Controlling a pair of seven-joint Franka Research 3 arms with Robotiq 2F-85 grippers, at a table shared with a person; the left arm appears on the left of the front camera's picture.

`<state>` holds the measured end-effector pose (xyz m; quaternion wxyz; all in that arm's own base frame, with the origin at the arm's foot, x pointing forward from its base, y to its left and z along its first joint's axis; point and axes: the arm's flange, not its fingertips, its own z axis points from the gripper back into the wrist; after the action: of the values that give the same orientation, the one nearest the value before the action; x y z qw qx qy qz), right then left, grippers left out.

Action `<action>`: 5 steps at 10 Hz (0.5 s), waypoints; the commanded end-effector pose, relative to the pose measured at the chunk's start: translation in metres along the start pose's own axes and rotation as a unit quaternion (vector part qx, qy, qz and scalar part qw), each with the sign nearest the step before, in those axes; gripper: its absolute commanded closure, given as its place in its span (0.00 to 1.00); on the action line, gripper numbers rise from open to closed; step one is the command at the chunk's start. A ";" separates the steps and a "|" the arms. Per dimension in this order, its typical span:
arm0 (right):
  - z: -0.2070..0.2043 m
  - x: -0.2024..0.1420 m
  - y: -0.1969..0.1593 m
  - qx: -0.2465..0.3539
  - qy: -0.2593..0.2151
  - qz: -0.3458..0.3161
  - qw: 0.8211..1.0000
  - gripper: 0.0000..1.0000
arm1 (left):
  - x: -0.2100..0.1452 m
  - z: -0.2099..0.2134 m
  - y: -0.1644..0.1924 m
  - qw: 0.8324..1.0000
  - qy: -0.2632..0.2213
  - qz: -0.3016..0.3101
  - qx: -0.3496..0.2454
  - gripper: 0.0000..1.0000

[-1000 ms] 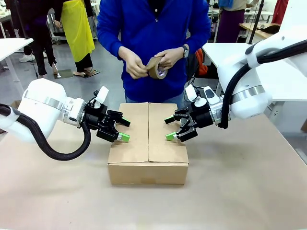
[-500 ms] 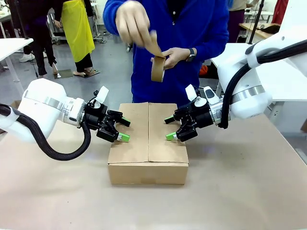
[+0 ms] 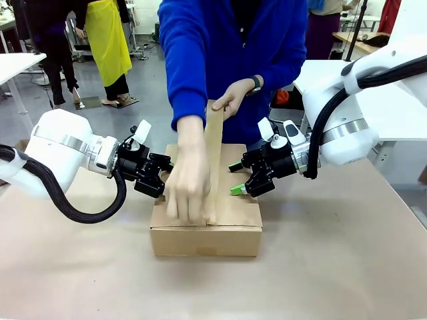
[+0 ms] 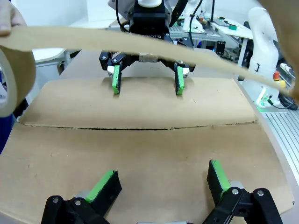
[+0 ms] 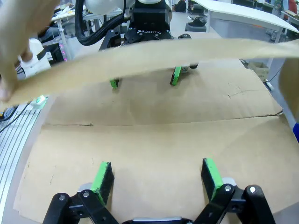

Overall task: Pack the gift set into the box.
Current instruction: Press and hold the closed box until the human finishes sealing it.

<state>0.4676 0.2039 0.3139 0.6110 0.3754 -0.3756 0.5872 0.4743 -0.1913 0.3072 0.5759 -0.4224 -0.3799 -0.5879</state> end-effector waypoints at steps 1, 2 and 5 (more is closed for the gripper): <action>-0.002 -0.001 0.000 -0.008 -0.004 0.002 1.000 0.00 | -0.002 -0.001 -0.001 1.000 0.002 0.001 0.000 0.00; -0.002 -0.001 0.000 -0.008 -0.004 0.002 1.000 0.00 | -0.002 -0.001 -0.001 1.000 0.002 0.001 0.000 0.00; -0.002 -0.001 0.000 -0.008 -0.004 0.002 1.000 0.00 | -0.002 -0.001 -0.001 1.000 0.002 0.001 0.000 0.00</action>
<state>0.4676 0.2039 0.3139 0.6110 0.3754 -0.3756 0.5872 0.4743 -0.1913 0.3072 0.5759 -0.4224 -0.3798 -0.5879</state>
